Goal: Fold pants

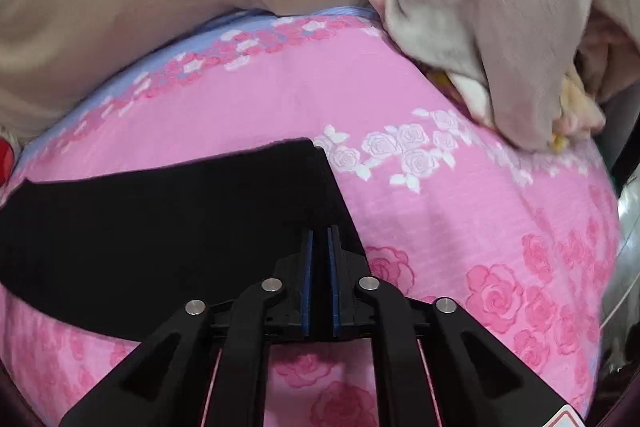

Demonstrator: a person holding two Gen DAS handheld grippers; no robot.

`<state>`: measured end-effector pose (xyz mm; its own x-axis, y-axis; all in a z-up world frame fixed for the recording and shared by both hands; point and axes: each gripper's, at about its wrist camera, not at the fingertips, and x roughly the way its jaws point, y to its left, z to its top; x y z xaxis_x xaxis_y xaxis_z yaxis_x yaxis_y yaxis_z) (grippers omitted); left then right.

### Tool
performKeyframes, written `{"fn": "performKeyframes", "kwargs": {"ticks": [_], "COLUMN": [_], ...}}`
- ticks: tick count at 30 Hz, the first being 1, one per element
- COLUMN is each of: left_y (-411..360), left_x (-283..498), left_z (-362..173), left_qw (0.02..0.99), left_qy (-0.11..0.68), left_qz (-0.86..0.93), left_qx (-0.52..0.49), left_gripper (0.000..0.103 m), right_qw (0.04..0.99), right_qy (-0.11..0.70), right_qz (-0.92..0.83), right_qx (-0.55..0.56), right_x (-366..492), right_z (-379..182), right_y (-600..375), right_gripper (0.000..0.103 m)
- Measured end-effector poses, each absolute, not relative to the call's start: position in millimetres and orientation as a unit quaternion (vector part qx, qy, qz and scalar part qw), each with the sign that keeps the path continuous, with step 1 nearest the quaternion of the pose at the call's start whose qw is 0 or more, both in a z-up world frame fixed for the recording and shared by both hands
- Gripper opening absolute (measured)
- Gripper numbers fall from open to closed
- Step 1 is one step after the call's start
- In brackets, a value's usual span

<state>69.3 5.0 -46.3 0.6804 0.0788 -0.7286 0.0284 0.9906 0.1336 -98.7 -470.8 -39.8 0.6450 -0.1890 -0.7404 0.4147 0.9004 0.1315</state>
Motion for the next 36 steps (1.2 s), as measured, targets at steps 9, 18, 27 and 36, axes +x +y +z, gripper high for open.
{"fn": "performKeyframes", "kwargs": {"ticks": [9, 18, 27, 36], "left_y": [57.7, 70.4, 107.2, 97.7], "left_x": [57.9, 37.9, 25.8, 30.9], "left_z": [-52.5, -50.9, -45.2, -44.5], "left_qw": [0.917, 0.920, 0.924, 0.923], "left_qy": [0.396, 0.390, 0.382, 0.385], "left_qz": [0.036, 0.007, 0.015, 0.017], "left_qx": [0.037, 0.026, -0.006, 0.000], "left_gripper": [0.094, 0.094, 0.095, 0.095], "right_qw": [0.889, 0.869, 0.855, 0.870], "right_qy": [0.357, 0.388, 0.402, 0.388], "right_qz": [-0.215, -0.224, -0.274, -0.245], "right_qx": [0.191, 0.212, 0.178, 0.178], "right_x": [-146.5, -115.3, -122.7, -119.6], "right_z": [-32.2, -46.7, -38.1, -38.4], "right_y": [-449.5, -447.9, -430.7, -428.8], "right_gripper": [0.065, 0.050, 0.051, 0.006]}}
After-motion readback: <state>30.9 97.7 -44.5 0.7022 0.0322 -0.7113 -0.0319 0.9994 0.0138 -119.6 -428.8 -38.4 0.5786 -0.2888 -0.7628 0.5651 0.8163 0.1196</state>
